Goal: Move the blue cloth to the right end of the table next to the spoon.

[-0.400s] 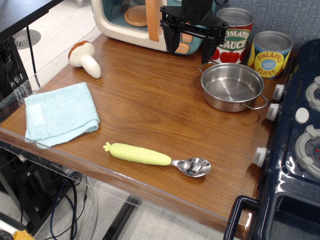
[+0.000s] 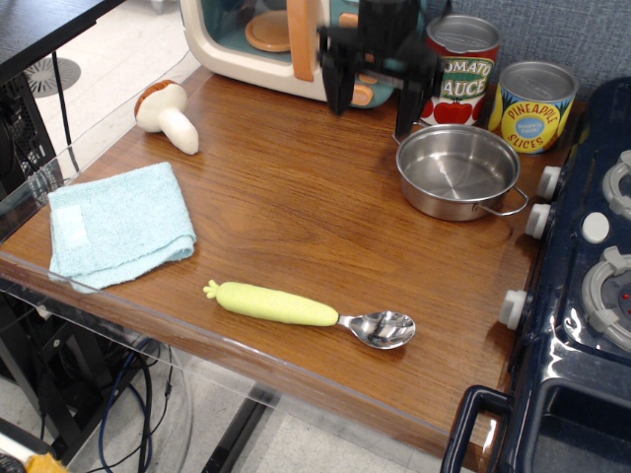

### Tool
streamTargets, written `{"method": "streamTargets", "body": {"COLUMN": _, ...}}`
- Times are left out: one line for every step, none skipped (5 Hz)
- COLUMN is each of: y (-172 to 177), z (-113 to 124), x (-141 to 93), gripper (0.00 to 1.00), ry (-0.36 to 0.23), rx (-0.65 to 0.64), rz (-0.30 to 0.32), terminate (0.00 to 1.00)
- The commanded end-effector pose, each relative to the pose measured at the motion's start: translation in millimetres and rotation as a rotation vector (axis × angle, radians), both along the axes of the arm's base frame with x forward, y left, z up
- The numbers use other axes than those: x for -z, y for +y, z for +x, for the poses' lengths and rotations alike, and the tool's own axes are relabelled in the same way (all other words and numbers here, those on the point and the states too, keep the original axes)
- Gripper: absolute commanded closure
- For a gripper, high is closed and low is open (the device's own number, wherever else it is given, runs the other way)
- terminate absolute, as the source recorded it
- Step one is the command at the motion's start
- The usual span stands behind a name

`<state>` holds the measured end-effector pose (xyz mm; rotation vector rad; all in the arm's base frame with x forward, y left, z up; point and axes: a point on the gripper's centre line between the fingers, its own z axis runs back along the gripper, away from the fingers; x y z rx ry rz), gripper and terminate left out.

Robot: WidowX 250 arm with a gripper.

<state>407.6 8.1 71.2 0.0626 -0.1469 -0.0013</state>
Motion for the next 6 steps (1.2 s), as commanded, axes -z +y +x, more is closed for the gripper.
{"method": "streamTargets", "body": {"y": 21.8, "z": -22.3, "x": -30.7, "gripper": 0.0, "ry": -0.079, "rx": -0.078, "rz": -0.026, "terminate": 0.0}}
{"method": "streamTargets", "body": {"y": 41.2, "z": -45.9, "x": -37.3, "gripper": 0.0, "ry": -0.113, "rx": -0.136, "rz": -0.037, "terminate": 0.0}}
{"method": "streamTargets", "body": {"y": 71.9, "z": -70.8, "x": -29.3, "gripper": 0.0, "ry": -0.089, "rx": -0.249, "rz": -0.004, "terminate": 0.0}}
{"method": "streamTargets", "body": {"y": 111.4, "z": -98.1, "x": -20.1, "gripper": 0.0, "ry": -0.071, "rx": -0.396, "rz": 0.031, "terminate": 0.0}}
{"method": "streamTargets", "body": {"y": 143.2, "z": -124.3, "x": -9.3, "gripper": 0.0, "ry": -0.045, "rx": -0.554, "rz": 0.074, "terminate": 0.0}}
{"method": "streamTargets", "body": {"y": 165.0, "z": -143.8, "x": 6.8, "gripper": 0.0, "ry": -0.001, "rx": -0.661, "rz": 0.126, "terminate": 0.0}}
